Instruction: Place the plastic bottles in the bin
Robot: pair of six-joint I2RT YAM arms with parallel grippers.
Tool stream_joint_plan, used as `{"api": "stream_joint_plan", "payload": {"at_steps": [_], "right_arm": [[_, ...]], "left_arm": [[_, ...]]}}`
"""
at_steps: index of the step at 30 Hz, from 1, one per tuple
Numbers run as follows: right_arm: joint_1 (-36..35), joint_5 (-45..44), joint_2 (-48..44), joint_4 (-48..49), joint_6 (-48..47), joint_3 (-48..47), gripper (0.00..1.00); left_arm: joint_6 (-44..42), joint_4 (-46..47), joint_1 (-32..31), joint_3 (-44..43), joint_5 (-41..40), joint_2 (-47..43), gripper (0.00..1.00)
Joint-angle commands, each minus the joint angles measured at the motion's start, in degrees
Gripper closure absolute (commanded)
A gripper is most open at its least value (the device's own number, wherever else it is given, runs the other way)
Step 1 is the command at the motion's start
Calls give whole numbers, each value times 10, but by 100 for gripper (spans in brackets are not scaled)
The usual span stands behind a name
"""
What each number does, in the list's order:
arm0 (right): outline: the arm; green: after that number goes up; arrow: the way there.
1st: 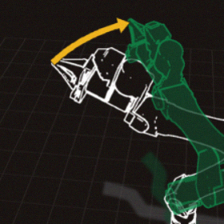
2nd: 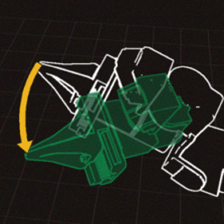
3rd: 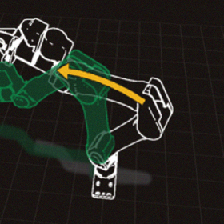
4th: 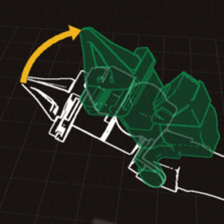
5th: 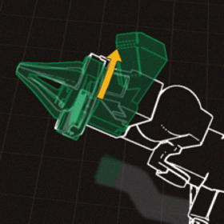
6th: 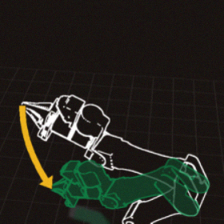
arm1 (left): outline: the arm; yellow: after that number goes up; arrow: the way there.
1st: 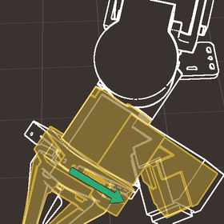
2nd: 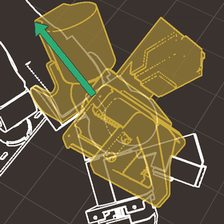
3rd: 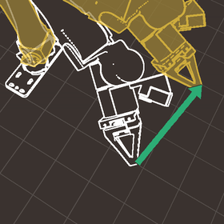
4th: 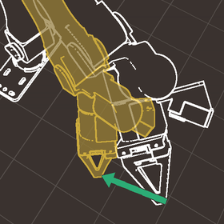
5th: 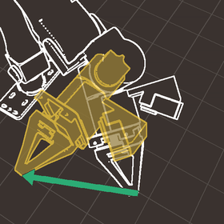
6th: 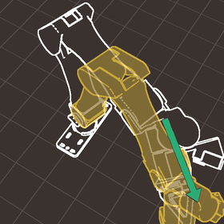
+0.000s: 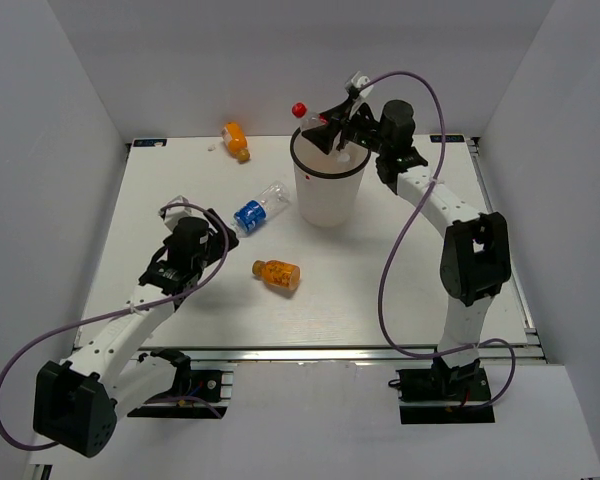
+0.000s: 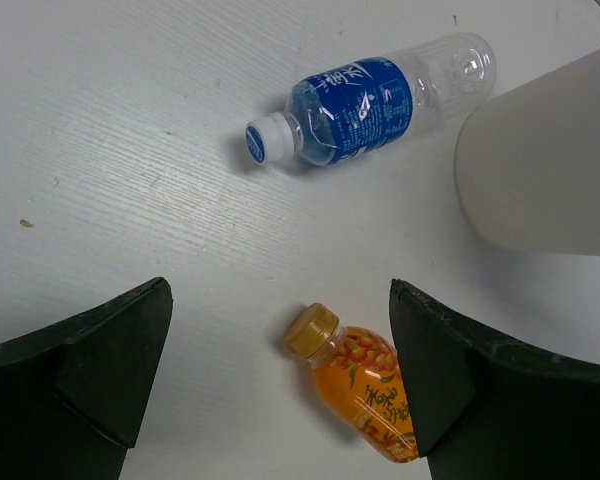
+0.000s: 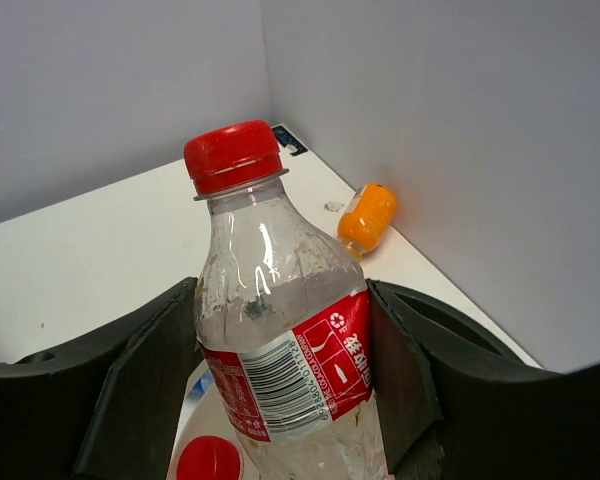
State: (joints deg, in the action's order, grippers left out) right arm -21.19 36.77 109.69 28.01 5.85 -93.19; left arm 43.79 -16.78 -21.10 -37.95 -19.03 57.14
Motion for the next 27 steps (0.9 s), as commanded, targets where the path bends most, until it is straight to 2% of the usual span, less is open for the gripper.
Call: {"api": "stream_joint_plan", "payload": {"at_steps": [1, 3, 7, 10, 19, 24, 27], "right_arm": [[-2, 4, -5, 46, 2, -21, 48], [-3, -14, -12, 54, -2, 0, 41], [-3, -57, -34, 49, -17, 23, 19], [-2, -77, -56, 42, -34, 37, 11], [-3, -94, -128, 11, -55, 60, 11], [-2, -99, -197, 33, -74, 135, 11], [-3, -150, -259, 34, -87, 214, 11]], "left_arm": [[7, -25, 3, 2, -13, -24, 2], [7, -33, 3, 1, -18, -34, 2], [13, -43, 3, -5, -20, -44, 2], [23, -41, 3, -5, -7, -41, 2], [67, -45, 3, -3, 33, -13, 2], [91, -5, 3, 12, 79, 21, 2], [108, 37, 2, 17, 131, 54, 2]]}}
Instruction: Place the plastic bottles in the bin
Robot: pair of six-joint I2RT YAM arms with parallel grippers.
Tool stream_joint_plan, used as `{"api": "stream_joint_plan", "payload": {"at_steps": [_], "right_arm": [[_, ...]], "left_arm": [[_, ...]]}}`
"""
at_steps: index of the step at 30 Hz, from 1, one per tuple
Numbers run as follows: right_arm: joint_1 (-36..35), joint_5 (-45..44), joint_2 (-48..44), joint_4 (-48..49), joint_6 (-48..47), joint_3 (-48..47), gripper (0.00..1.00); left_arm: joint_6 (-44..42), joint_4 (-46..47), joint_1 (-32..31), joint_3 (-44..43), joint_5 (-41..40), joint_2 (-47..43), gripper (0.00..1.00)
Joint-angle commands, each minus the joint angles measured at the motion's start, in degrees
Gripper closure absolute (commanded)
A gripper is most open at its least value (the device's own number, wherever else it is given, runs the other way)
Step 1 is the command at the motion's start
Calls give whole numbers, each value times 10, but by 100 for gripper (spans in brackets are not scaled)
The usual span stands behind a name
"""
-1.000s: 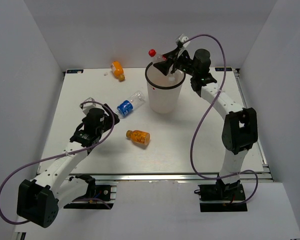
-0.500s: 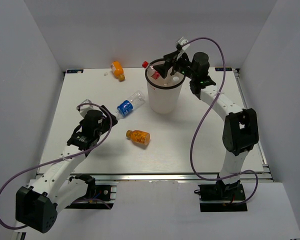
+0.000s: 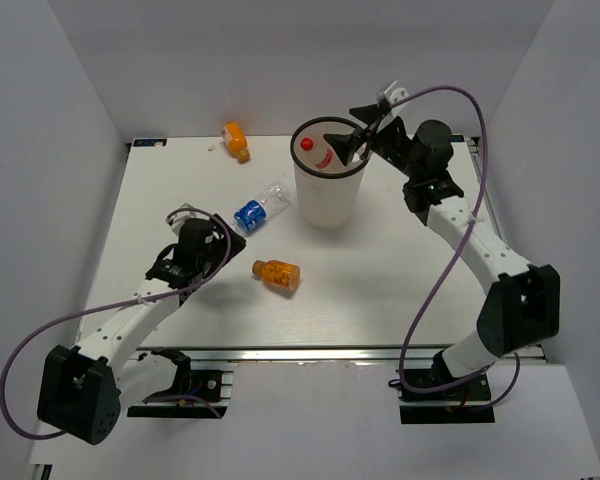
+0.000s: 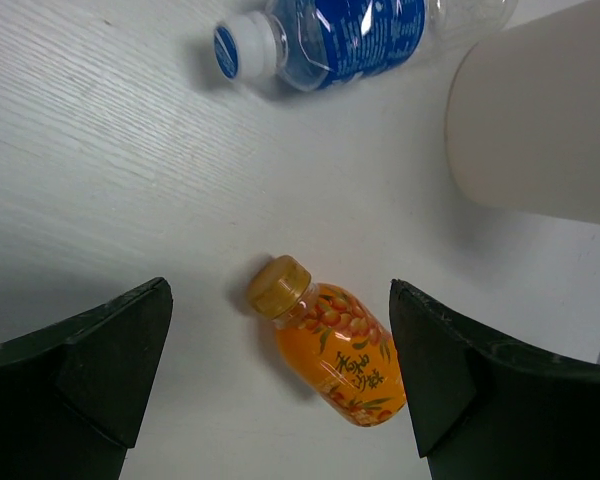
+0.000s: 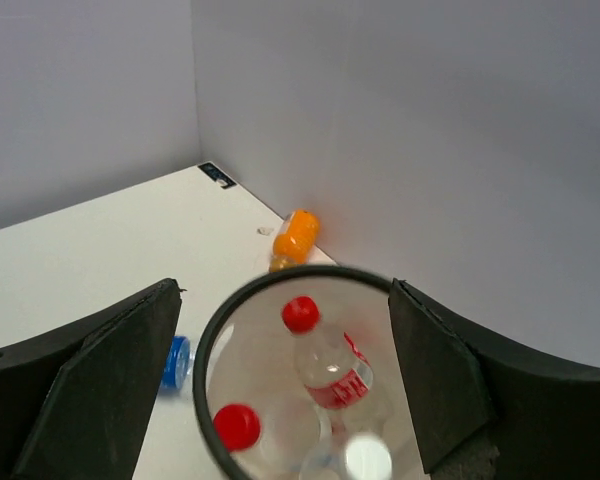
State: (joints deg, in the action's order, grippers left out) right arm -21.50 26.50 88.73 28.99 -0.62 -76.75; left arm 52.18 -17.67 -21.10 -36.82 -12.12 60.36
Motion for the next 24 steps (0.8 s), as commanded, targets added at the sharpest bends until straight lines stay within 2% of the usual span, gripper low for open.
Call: {"api": "stream_joint_plan", "payload": {"at_steps": [1, 2, 6, 15, 19, 24], "right_arm": [[1, -67, -68, 26, -24, 72, 11], [1, -99, -106, 38, -27, 121, 11], [1, -182, -186, 52, -44, 206, 11], [3, -335, -269, 17, -68, 266, 11], [2, -368, -286, 17, -77, 284, 11], [3, -387, -295, 0, -97, 296, 11]], "left_arm": [[36, 56, 2, 10, 76, 34, 2], [48, 75, 1, 10, 101, 58, 2], [71, 80, -10, -1, 119, 107, 2], [109, 77, -61, -35, 137, 188, 2], [129, 57, -77, -34, 129, 206, 2], [150, 85, -82, -25, 129, 229, 2]]}}
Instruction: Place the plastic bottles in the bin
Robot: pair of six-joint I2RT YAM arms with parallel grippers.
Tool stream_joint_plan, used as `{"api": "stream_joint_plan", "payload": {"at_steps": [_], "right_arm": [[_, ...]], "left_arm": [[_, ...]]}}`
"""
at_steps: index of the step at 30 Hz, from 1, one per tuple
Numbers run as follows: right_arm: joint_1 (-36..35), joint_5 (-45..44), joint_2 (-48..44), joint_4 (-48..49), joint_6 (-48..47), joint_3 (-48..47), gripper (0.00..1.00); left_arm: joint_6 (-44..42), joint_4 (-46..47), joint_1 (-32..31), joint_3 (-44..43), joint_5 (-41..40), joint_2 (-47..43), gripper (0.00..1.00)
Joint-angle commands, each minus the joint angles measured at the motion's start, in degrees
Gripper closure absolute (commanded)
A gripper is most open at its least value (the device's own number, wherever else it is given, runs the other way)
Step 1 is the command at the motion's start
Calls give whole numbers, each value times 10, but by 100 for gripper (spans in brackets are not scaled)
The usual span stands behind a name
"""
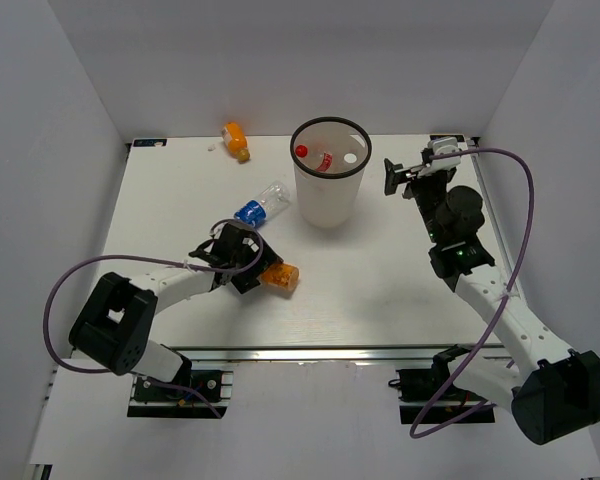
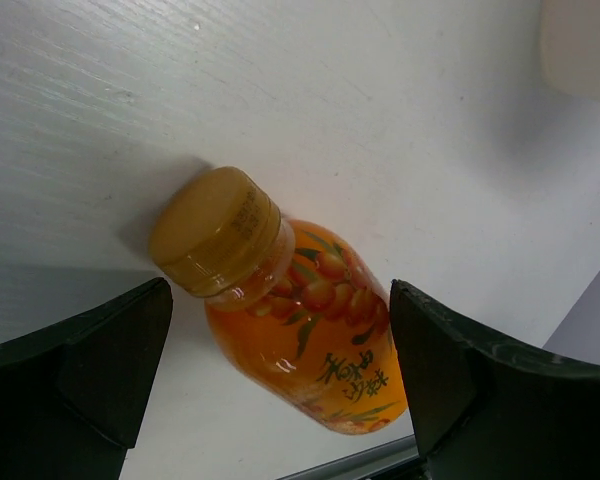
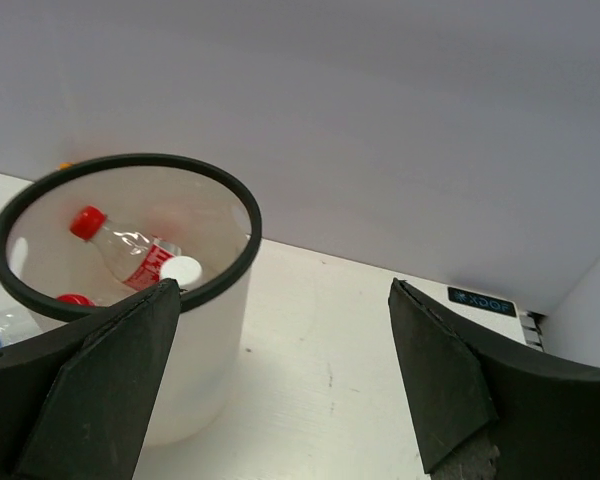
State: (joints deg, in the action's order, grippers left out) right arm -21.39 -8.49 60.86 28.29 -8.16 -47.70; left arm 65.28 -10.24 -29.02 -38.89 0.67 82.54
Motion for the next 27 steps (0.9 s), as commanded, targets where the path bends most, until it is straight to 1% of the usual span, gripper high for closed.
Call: {"api": "stream_joint_plan", "payload": {"at_steps": [1, 4, 12, 15, 16, 18, 19, 20, 22, 23, 25, 26, 27], "right_arm": [[1, -40, -19, 7, -24, 7, 11], [2, -51, -22, 12, -30, 12, 11], [3, -71, -23, 12, -42, 14, 11], [3, -80, -28, 13, -46, 16, 11], [3, -83, -29, 14, -49, 17, 11], [3, -95, -34, 18, -51, 20, 11], [4, -101, -35, 19, -52, 23, 11], [5, -116, -36, 24, -49, 24, 11], [7, -128, -37, 25, -49, 24, 11], [7, -132, -38, 25, -51, 24, 11], [10, -135, -41, 25, -53, 24, 11], [10, -137, -43, 26, -56, 24, 11], [11, -138, -48, 26, -57, 25, 11]], "left_arm": [[18, 9, -3, -12, 1, 10, 2], [13, 1, -6, -28, -17, 21, 2], [8, 22, -7, -31, -10, 42, 3], [-6, 17, -7, -43, -13, 41, 19], [-15, 12, -7, -47, -15, 39, 34], [-45, 1, -7, -75, -37, 26, 48], [-55, -21, -7, -89, -51, 22, 59], [-66, -24, -8, -101, -77, 9, 63], [-110, -29, -9, -138, -103, -6, 68], [-136, -28, -9, -149, -126, -20, 68], [-174, -15, -9, -183, -137, -32, 68], [-210, -10, -9, -195, -145, -36, 70], [-236, 14, -9, -222, -149, -42, 73]]}}
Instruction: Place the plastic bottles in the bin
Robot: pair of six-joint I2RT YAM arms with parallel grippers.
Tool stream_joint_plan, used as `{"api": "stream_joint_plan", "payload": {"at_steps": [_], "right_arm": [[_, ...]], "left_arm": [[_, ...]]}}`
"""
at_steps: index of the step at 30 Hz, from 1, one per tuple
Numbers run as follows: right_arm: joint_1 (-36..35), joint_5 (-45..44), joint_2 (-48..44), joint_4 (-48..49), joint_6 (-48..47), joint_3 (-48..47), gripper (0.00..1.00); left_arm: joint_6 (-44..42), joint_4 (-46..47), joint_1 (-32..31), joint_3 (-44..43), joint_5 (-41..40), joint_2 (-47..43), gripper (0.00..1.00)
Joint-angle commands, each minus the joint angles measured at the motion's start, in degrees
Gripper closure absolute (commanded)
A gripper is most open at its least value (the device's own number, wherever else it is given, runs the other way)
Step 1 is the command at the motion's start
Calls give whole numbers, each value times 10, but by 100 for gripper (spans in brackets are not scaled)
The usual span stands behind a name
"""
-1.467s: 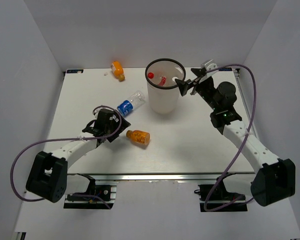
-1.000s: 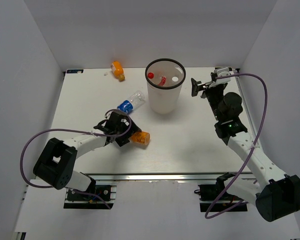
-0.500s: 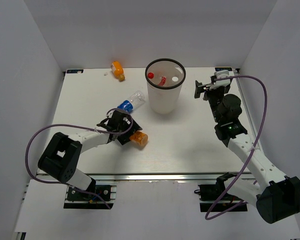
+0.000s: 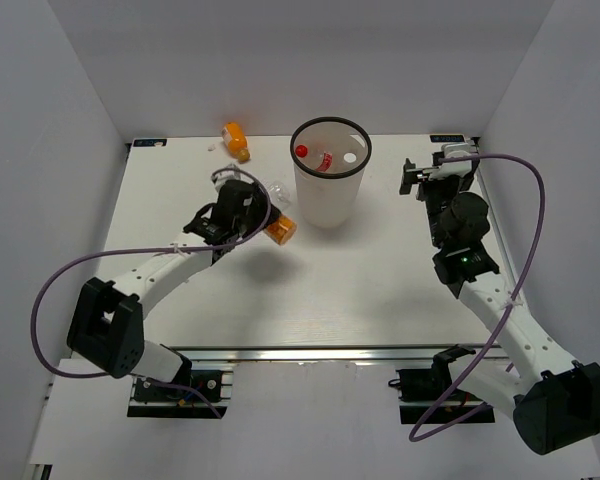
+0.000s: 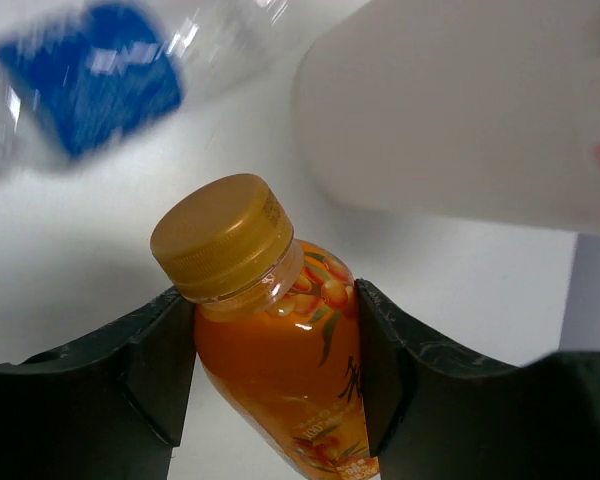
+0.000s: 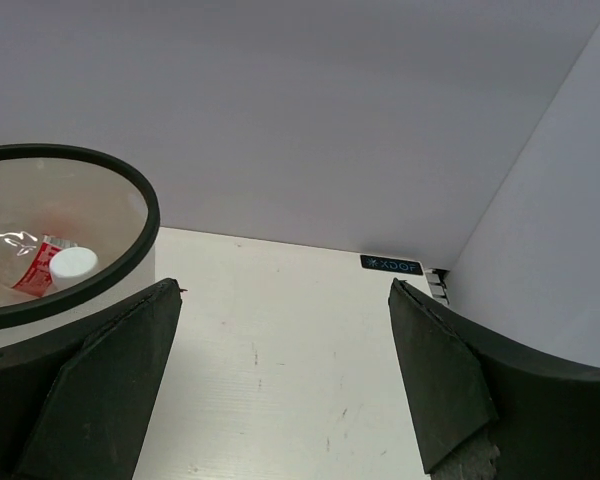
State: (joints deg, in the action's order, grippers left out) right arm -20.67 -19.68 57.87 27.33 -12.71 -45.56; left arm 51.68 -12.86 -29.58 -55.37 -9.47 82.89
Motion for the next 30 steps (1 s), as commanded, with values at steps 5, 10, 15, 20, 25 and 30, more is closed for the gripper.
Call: {"api": "stream_joint_plan", "payload": {"at_steps": [5, 10, 15, 20, 25, 30], "right_arm": [[9, -31, -31, 42, -18, 10, 11], [16, -40, -34, 52, -25, 16, 11], [23, -43, -24, 55, -36, 14, 11], [29, -57, -18, 58, -50, 13, 11], [41, -69, -11, 60, -57, 14, 11], [48, -66, -6, 58, -56, 14, 11]], "left_arm": [[-259, 136, -4, -162, -28, -30, 82], [-345, 322, -5, -234, 46, 34, 85], [-378, 390, -5, -338, 122, 145, 84], [-401, 400, -14, -460, 149, 261, 84], [-468, 398, -35, -497, 149, 321, 84], [-507, 411, -55, -488, 111, 356, 83]]}}
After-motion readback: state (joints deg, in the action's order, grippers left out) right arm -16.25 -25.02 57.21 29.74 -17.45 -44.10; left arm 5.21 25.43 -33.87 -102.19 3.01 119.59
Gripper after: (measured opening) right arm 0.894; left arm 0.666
